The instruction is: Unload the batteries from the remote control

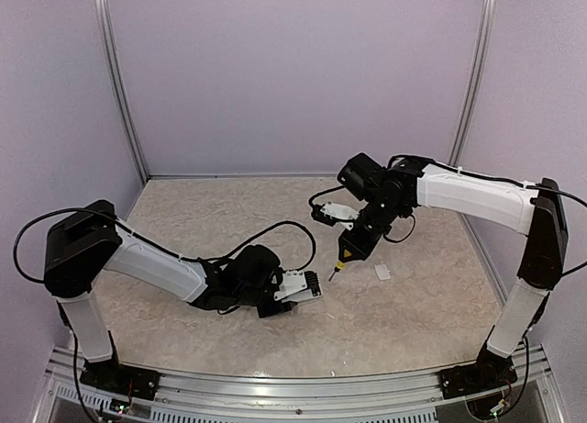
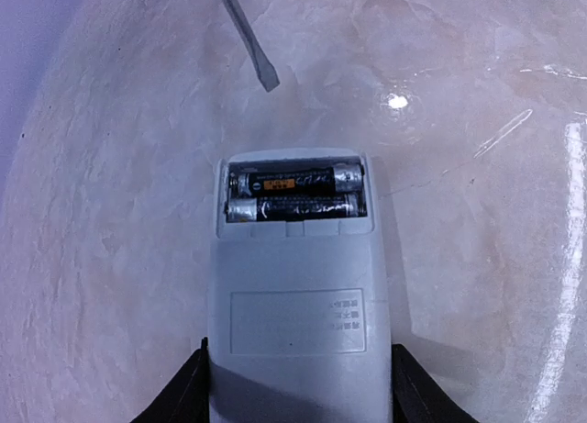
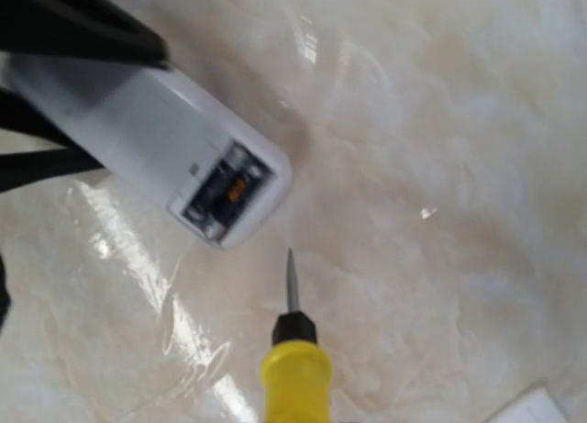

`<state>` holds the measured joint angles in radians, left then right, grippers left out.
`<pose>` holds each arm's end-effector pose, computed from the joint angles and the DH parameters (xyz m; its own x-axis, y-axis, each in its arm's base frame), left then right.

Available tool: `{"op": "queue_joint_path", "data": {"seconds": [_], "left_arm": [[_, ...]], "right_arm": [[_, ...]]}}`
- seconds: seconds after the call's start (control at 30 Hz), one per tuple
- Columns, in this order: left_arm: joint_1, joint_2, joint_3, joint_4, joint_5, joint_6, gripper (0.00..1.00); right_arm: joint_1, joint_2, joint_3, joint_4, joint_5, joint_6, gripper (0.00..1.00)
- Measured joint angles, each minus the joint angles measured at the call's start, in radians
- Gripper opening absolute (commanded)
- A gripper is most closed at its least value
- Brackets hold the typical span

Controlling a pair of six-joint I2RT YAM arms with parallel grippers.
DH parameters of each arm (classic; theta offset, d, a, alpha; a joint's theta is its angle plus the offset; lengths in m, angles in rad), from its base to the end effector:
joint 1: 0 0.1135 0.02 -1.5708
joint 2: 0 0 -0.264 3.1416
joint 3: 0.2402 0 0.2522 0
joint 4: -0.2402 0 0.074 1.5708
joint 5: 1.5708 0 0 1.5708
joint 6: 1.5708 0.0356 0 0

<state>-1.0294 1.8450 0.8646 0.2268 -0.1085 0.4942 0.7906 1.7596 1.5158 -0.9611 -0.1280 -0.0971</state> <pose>0.1875 -0.3044 0.1227 0.0744 0.7913 -0.6068 0.8815 0.2324 0.4111 0.2506 0.2597 0.2698 -0.5823 -0.7251 -0.3677 -0.7973 0.5977 0.0839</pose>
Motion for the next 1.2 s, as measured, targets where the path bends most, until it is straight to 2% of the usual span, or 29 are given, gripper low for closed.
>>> {"op": "queue_joint_path", "data": {"seconds": [0.2, 0.43, 0.9, 1.2], "left_arm": [[-0.053, 0.004, 0.000, 0.026, -0.107, 0.116, 0.07], [-0.056, 0.005, 0.000, 0.034, -0.108, 0.160, 0.08], [0.023, 0.005, 0.032, -0.048, 0.151, 0.115, 0.09], [0.028, 0.005, 0.042, -0.079, 0.205, 0.093, 0.09]], "right_arm": [[0.000, -0.058, -0.077, 0.115, -0.044, -0.146, 0.00], [0.000, -0.084, -0.103, 0.209, -0.079, -0.236, 0.00], [0.006, -0.080, -0.105, 0.199, -0.080, -0.301, 0.00], [0.031, -0.040, -0.105, 0.180, -0.079, -0.314, 0.00]]}}
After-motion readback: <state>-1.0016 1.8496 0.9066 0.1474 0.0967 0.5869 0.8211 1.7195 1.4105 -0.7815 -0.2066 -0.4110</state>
